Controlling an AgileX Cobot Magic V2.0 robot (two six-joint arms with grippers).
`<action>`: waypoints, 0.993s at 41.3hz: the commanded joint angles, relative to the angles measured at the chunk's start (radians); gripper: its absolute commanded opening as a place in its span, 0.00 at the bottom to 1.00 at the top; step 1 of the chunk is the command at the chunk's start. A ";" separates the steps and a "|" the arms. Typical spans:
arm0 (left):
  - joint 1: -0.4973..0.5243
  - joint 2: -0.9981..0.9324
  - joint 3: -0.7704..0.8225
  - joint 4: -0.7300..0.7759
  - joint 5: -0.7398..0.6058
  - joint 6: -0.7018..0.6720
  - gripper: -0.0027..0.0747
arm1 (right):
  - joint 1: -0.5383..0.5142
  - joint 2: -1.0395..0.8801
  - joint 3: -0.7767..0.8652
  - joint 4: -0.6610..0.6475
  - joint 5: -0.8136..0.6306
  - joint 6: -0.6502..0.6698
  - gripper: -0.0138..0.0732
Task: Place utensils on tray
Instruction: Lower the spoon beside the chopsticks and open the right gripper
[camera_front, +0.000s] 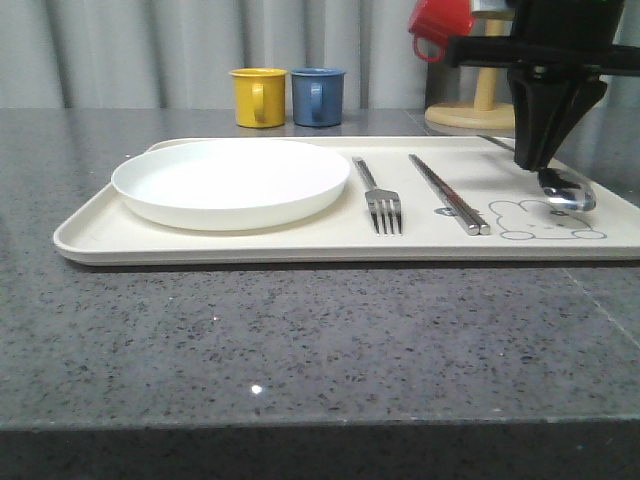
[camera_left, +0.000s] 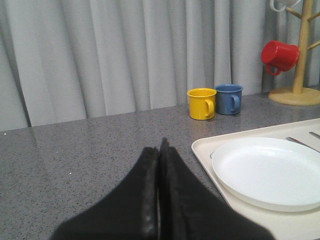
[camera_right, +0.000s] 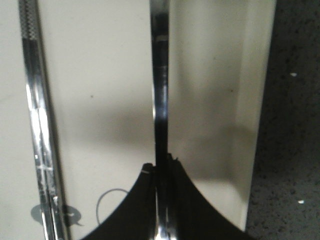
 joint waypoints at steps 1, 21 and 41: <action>0.001 0.012 -0.025 -0.004 -0.082 -0.008 0.01 | -0.002 -0.036 -0.032 0.004 0.078 0.002 0.09; 0.001 0.012 -0.025 -0.004 -0.082 -0.008 0.01 | -0.002 -0.031 -0.032 0.019 0.069 0.002 0.34; 0.001 0.012 -0.025 -0.004 -0.082 -0.008 0.01 | -0.002 -0.115 -0.033 0.004 0.059 0.000 0.40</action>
